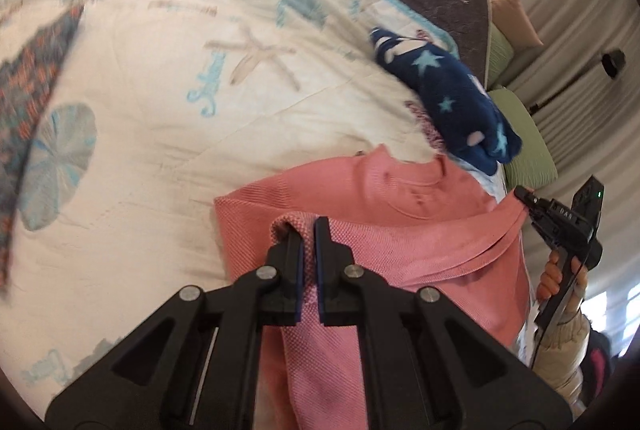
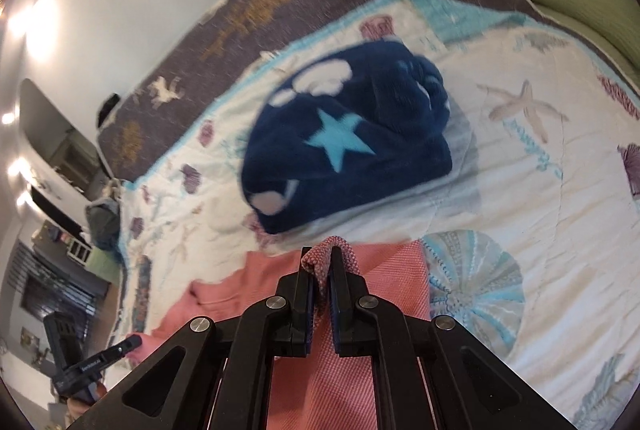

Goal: Fold small clothes
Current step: 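Grasp the hem with the left gripper while the right gripper grasps it, lift toward the collar, then open both grippers to lay the hem over the collar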

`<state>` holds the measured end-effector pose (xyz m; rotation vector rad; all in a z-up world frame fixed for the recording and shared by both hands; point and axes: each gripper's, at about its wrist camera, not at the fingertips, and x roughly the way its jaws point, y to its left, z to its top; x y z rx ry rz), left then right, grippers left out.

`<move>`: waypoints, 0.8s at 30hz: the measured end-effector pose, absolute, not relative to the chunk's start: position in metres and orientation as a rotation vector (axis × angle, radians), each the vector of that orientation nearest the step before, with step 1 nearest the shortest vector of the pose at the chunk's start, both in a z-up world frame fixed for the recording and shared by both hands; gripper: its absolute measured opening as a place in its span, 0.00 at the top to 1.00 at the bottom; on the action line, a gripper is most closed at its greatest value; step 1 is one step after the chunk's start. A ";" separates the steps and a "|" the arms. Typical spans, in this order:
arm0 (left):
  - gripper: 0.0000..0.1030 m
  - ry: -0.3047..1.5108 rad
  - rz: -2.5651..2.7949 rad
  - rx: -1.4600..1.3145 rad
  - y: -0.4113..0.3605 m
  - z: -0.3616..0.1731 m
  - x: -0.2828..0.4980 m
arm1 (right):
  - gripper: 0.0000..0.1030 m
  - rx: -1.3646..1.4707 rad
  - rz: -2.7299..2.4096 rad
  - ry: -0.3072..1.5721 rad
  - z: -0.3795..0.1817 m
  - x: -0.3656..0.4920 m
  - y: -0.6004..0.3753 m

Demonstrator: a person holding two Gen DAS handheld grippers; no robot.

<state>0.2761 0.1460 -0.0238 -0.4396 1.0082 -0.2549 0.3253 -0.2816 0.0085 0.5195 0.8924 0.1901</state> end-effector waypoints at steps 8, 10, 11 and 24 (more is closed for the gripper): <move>0.89 1.046 -0.273 -0.500 0.153 -0.030 0.284 | 0.92 0.553 0.110 1.021 -0.021 0.343 -0.288; 0.79 1.030 -0.260 -0.489 0.157 -0.023 0.281 | 0.89 0.567 0.113 1.020 -0.021 0.341 -0.291; 0.67 1.009 -0.242 -0.477 0.159 -0.017 0.279 | 0.87 0.575 0.117 1.016 -0.020 0.340 -0.292; 0.60 0.930 -0.362 -0.117 0.115 0.019 0.212 | 0.68 0.097 0.241 0.902 0.046 0.276 -0.255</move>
